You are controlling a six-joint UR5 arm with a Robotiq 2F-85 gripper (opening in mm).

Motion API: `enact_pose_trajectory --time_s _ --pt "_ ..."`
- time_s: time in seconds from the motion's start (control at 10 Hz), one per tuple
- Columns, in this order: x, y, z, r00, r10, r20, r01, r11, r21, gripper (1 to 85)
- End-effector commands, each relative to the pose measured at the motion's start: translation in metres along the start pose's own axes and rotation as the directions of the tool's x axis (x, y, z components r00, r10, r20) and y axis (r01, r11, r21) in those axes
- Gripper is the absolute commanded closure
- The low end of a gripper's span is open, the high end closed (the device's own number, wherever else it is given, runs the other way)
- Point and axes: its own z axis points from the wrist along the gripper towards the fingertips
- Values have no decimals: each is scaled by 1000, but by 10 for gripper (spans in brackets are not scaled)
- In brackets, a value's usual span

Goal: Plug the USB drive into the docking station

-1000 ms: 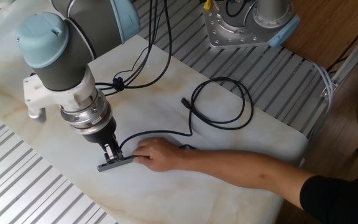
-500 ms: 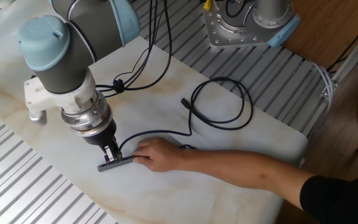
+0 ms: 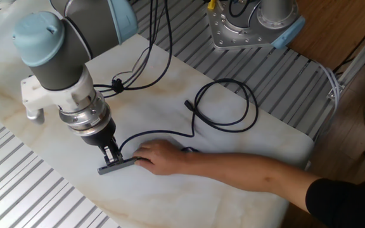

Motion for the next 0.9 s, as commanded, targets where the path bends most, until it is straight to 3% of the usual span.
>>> enact_pose_trajectory --time_s 0.0,0.2,0.3,0.4,0.5,0.6,0.8 --pt "2 -4 -6 1000 -13 -7 13 1000 1 843" --pt "2 0 -12 1000 -24 -3 24 1000 14 843" --pt "5 -7 -19 997 -71 -22 71 997 38 780" --pt "15 0 -33 991 -125 -56 126 992 11 487" --pt "19 4 -36 988 -143 -54 144 989 22 353" --pt "10 3 -35 985 -174 -20 175 984 23 293" --pt "11 4 -39 981 -191 -22 191 981 17 273"
